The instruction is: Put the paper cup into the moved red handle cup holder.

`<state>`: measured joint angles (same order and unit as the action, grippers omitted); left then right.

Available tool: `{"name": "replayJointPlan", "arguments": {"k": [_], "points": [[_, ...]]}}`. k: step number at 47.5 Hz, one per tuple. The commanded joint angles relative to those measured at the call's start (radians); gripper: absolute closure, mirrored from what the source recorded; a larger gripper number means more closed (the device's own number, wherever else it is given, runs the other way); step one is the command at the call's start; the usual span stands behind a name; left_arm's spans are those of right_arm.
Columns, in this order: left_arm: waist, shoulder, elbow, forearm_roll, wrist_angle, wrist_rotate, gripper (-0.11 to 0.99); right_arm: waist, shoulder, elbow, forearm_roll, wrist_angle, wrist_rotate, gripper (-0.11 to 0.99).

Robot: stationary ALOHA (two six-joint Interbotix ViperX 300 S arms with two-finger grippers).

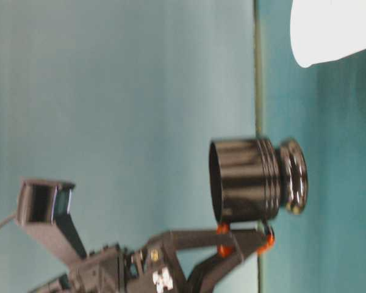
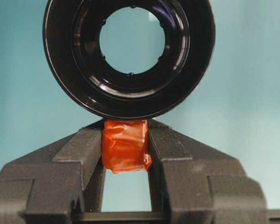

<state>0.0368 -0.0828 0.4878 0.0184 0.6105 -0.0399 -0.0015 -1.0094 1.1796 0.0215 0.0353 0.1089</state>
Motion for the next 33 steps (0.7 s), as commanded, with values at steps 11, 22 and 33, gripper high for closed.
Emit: {"name": "replayJointPlan", "arguments": {"k": [11, 22, 33], "points": [[-0.008, 0.1, -0.101, 0.002, -0.009, 0.0, 0.61, 0.0, 0.005, -0.012, 0.003, -0.005, 0.006, 0.98], [-0.011, 0.097, -0.101, 0.002, 0.002, 0.0, 0.61, 0.0, 0.003, -0.012, 0.003, -0.003, 0.006, 0.98], [-0.011, 0.12, -0.075, 0.003, -0.021, -0.005, 0.61, 0.0, 0.003, -0.012, 0.002, 0.018, 0.006, 0.98]]}}
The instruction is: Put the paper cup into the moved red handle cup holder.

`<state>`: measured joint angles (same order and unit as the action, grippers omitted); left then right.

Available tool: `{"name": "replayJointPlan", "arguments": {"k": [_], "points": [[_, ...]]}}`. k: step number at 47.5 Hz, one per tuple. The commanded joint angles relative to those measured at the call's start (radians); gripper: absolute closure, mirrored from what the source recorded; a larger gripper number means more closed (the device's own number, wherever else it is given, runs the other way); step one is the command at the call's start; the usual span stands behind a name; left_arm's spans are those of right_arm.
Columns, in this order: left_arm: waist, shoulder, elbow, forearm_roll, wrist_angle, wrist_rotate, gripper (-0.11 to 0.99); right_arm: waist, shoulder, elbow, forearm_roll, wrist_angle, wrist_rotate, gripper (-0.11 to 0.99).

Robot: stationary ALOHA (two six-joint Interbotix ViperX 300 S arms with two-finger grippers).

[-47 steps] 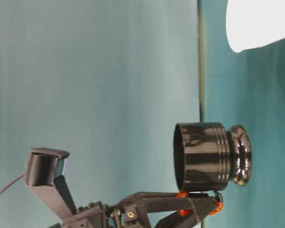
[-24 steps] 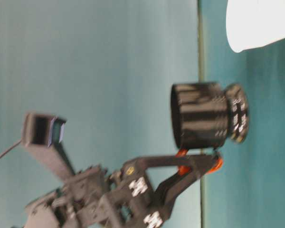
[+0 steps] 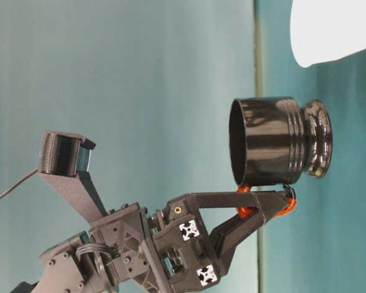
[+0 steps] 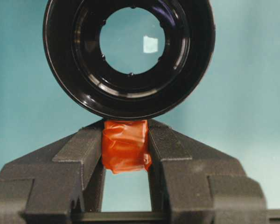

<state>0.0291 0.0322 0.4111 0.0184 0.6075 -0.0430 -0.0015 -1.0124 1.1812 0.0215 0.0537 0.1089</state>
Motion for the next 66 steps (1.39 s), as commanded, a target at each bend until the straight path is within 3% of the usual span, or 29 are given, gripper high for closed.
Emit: {"name": "replayJointPlan", "arguments": {"k": [1, 19, 27, 42, 66], "points": [[-0.003, 0.009, 0.006, 0.003, -0.025, -0.003, 0.61, -0.002, 0.006, -0.014, 0.003, 0.0, 0.006, 0.98], [-0.003, 0.086, 0.054, 0.002, -0.153, -0.012, 0.61, -0.006, 0.005, -0.014, 0.002, 0.0, 0.006, 0.98], [-0.005, 0.094, 0.051, 0.002, -0.156, -0.012, 0.61, -0.005, 0.006, -0.014, 0.002, 0.0, 0.006, 0.98], [-0.025, 0.115, 0.06, 0.002, -0.156, -0.003, 0.61, -0.011, 0.005, -0.014, 0.002, 0.0, 0.006, 0.98], [-0.018, 0.117, 0.06, 0.002, -0.169, -0.003, 0.61, -0.011, 0.005, -0.015, 0.003, 0.0, 0.006, 0.98]]}}
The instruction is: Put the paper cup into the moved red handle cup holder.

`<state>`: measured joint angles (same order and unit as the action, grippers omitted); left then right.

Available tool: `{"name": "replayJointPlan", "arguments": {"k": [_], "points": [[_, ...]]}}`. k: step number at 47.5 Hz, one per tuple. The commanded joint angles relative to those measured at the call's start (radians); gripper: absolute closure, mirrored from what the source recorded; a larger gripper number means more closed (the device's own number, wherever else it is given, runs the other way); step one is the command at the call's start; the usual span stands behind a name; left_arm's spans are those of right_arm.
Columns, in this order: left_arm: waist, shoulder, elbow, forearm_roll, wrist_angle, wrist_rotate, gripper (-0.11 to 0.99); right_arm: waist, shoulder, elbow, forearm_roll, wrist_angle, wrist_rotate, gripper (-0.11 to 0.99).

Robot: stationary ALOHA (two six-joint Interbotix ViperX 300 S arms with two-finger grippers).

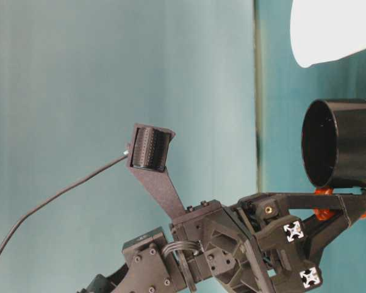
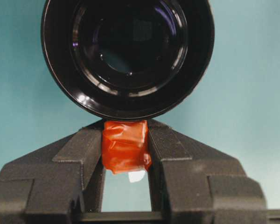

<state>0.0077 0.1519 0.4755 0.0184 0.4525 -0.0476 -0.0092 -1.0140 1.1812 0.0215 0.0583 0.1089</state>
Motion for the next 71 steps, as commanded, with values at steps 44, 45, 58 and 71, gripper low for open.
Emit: {"name": "replayJointPlan", "arguments": {"k": [44, 45, 58, 71], "points": [[0.003, -0.006, 0.002, 0.002, -0.005, 0.012, -0.03, -0.003, 0.002, -0.015, 0.003, -0.005, 0.008, 0.98], [0.003, -0.006, 0.003, 0.002, -0.005, 0.015, -0.06, -0.005, 0.002, -0.015, 0.003, -0.003, 0.008, 0.98], [0.002, -0.044, -0.005, 0.002, 0.021, 0.023, -0.08, -0.005, 0.002, -0.017, 0.003, 0.025, 0.009, 0.98], [-0.017, -0.298, 0.055, 0.002, 0.057, 0.031, -0.08, -0.008, 0.002, -0.017, 0.006, 0.08, 0.063, 0.98]]}}
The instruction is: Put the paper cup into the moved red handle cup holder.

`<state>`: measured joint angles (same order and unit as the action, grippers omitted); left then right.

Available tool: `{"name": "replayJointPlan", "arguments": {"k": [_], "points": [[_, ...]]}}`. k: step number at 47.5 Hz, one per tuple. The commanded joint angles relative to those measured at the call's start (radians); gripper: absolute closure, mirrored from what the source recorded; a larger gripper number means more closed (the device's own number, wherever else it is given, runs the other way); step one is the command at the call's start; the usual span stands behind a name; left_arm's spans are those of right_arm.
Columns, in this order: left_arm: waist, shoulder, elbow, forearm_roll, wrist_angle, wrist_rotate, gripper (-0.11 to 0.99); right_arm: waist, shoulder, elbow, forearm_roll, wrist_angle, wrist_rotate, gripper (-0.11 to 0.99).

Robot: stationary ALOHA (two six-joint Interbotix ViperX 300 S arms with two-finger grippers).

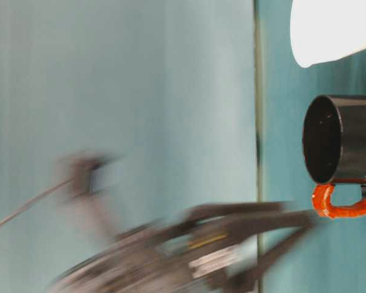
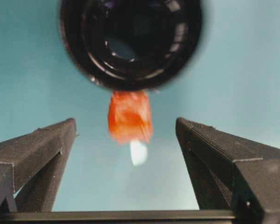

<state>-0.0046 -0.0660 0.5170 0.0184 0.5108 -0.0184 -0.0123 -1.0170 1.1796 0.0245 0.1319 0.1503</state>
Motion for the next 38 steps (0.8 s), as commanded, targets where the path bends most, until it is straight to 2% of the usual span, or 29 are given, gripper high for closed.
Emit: {"name": "replayJointPlan", "arguments": {"k": [1, 4, 11, 23, 29, 38], "points": [[-0.005, -0.101, 0.025, 0.002, 0.0, 0.003, -0.08, -0.006, 0.005, -0.015, 0.003, 0.009, 0.028, 0.98], [-0.005, -0.158, 0.055, 0.002, -0.003, 0.006, -0.08, -0.006, 0.005, -0.015, 0.003, 0.017, 0.038, 0.98], [-0.005, -0.255, 0.135, 0.003, -0.014, 0.003, -0.08, -0.008, 0.008, -0.015, 0.003, 0.018, 0.04, 0.98], [-0.011, -0.298, 0.176, 0.002, -0.023, -0.009, -0.08, -0.009, 0.034, -0.026, 0.003, 0.018, 0.051, 0.98], [-0.015, -0.304, 0.184, 0.002, -0.018, -0.009, -0.08, -0.011, 0.098, -0.063, 0.005, 0.034, 0.094, 0.98], [-0.015, -0.324, 0.202, 0.002, -0.018, -0.012, -0.08, -0.012, 0.25, -0.126, 0.005, 0.17, 0.144, 0.97]]}}
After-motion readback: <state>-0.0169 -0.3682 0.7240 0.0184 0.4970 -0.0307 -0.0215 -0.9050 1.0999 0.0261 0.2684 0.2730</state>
